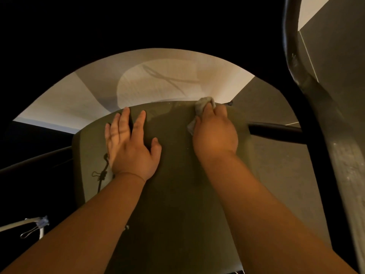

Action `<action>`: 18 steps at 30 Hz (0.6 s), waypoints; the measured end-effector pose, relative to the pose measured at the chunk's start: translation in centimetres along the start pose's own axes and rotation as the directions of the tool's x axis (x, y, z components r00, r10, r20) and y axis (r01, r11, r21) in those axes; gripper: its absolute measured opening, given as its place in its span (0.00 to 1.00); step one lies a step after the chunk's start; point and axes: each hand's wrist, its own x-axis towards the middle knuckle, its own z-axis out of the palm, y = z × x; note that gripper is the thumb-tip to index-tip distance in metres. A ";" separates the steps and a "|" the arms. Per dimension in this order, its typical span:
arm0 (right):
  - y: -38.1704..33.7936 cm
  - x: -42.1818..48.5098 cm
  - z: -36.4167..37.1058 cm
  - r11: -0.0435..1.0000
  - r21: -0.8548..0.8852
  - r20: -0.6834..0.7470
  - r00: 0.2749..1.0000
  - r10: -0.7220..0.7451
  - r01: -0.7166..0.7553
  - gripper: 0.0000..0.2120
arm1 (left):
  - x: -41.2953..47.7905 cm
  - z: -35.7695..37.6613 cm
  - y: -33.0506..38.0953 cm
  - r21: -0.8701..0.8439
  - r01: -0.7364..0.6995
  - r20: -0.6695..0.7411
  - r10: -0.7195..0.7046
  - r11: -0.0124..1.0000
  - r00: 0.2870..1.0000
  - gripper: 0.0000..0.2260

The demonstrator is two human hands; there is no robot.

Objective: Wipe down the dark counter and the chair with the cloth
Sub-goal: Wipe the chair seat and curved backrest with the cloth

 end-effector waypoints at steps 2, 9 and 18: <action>0.4 -1.0 0.4 1.000 -0.011 0.010 1.000 -0.016 0.016 0.20 | 0.0 0.0 -0.1 -0.007 0.006 0.003 -0.006 1.000 1.000 0.34; 3.6 -1.2 -0.2 0.964 -0.051 -0.106 0.961 0.254 -0.261 0.20 | 0.0 0.2 -0.1 -0.010 0.005 -0.008 -0.005 1.000 1.000 0.33; -0.3 0.5 0.2 0.992 -0.061 -0.018 0.993 -0.114 0.112 0.19 | 0.0 0.3 -0.1 -0.014 0.003 -0.009 -0.004 1.000 1.000 0.34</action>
